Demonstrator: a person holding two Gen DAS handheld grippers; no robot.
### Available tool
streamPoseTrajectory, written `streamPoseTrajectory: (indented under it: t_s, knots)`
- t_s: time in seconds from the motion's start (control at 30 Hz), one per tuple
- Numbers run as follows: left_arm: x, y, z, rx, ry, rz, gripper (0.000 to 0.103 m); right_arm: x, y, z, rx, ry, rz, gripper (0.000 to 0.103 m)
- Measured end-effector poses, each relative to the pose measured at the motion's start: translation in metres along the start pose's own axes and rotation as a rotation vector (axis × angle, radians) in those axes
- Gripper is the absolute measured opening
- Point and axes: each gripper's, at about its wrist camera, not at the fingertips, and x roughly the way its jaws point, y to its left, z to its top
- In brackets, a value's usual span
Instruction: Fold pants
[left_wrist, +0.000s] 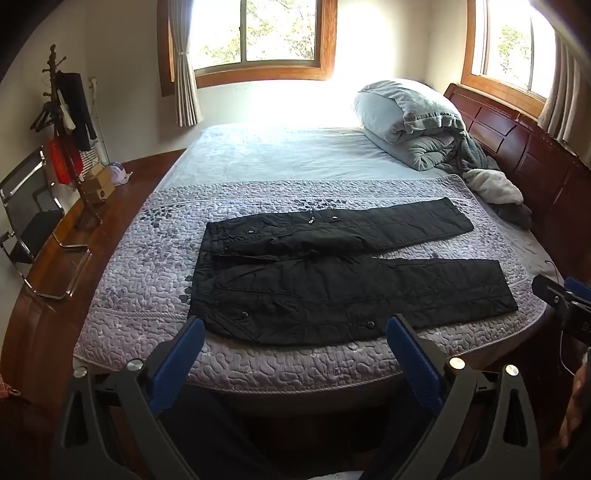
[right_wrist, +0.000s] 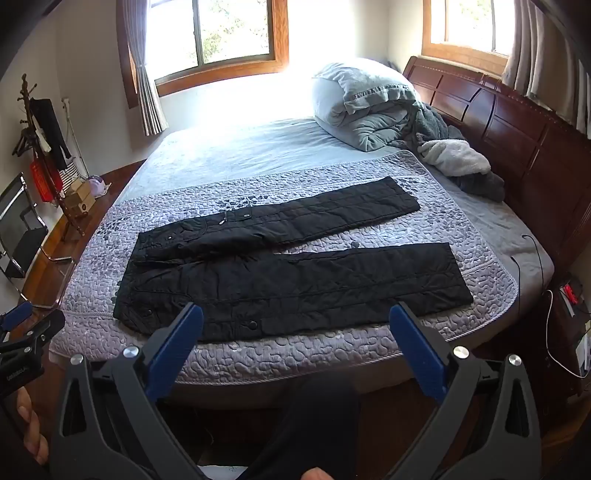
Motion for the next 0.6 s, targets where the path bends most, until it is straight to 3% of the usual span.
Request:
streamPoseTrajectory:
  t_s: [0.6]
  knots:
    - [0.0014, 0.0015, -0.0008, -0.002, 0.007, 0.006, 0.099, 0.0004, -0.0022, -0.0022, -0.002, -0.001, 0.001, 0.101]
